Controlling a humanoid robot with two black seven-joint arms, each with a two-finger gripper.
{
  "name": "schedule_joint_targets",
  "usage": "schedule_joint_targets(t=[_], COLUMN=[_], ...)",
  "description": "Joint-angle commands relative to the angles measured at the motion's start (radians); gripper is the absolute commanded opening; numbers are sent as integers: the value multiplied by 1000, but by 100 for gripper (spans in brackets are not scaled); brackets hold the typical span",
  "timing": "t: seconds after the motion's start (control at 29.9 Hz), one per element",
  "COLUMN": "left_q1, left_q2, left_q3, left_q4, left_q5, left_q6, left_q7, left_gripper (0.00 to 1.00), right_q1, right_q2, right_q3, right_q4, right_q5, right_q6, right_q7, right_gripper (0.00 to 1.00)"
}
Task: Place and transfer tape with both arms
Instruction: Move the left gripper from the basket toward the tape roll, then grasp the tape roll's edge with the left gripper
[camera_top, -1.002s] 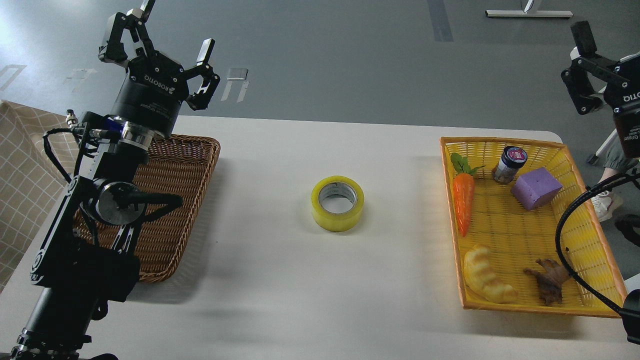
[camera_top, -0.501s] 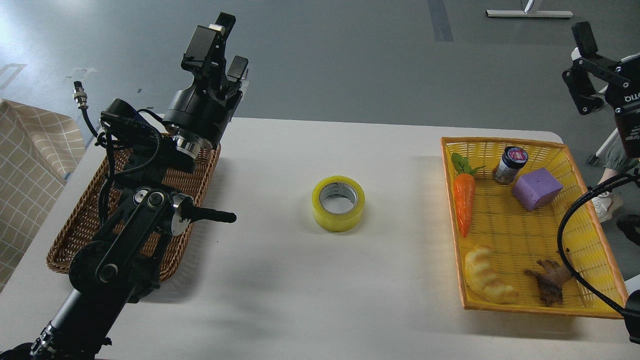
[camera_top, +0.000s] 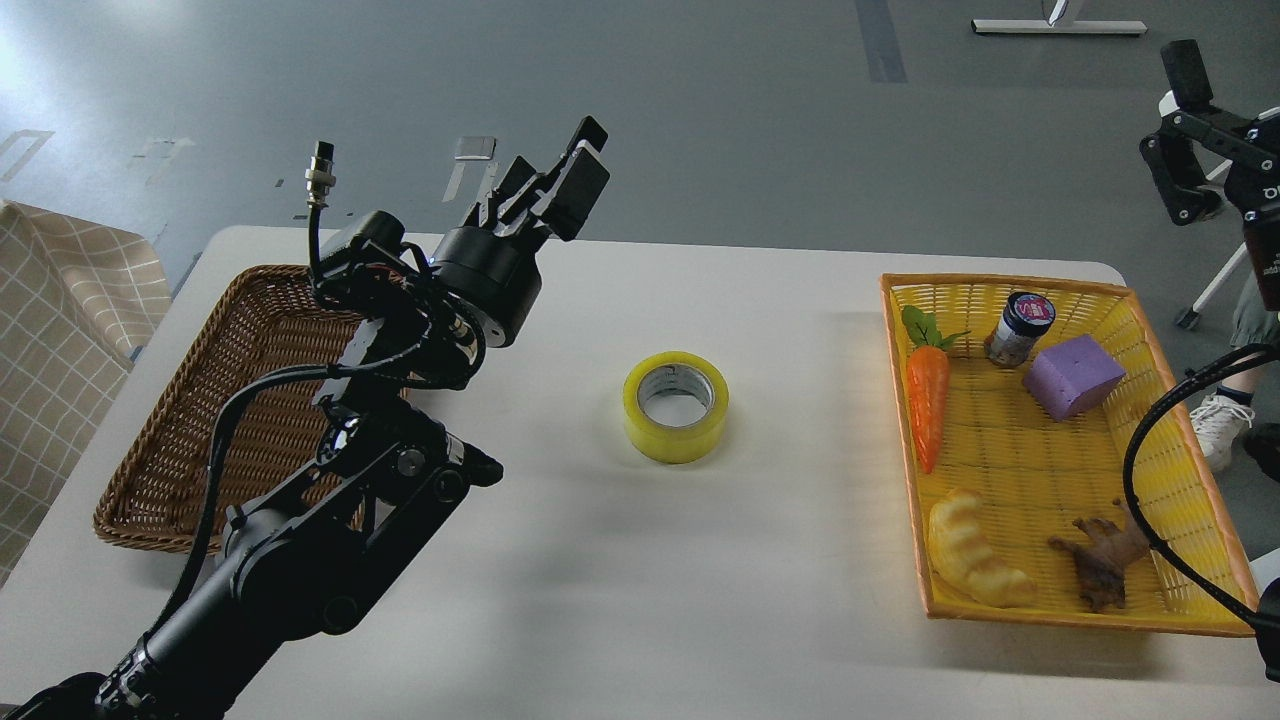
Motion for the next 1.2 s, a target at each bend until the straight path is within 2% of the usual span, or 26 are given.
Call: schedule_joint_targets(t=[0.0, 0.13, 0.2, 0.33, 0.4, 0.53, 0.67, 0.94, 1.17], left_q1=[-5, -5, 0, 1, -5, -11, -17, -19, -88], left_q2=[1, 2, 7, 30, 36, 34, 30, 31, 31], left_q3=[54, 83, 88, 103, 127, 134, 195, 249, 311], left_q4=[56, 85, 117, 130, 189, 254, 311, 346, 400], left_q5=[44, 55, 69, 124, 135, 135, 135, 135, 135], left_q6=[-16, -56, -102, -132, -150, -155, -158, -158, -159], left_q7=[13, 12, 13, 13, 15, 15, 16, 16, 16], left_gripper=[99, 97, 97, 97, 97, 97, 97, 97, 97], right_q1=[12, 35, 40, 42, 57, 68, 72, 74, 72], right_q2=[-12, -15, -16, -21, -21, -21, -22, -22, -22], right_q3=[0, 0, 0, -1, -4, -4, -6, -6, -6], right_q4=[-14, -26, -37, -52, -66, -80, -91, -94, -92], right_q5=[0, 0, 0, 0, 0, 0, 0, 0, 0], right_q6=[0, 0, -2, 0, -2, -2, -2, -23, -23], right_q7=[0, -2, -3, -5, -6, -6, -8, -8, -11], right_gripper=[100, 100, 100, 100, 100, 100, 100, 100, 100])
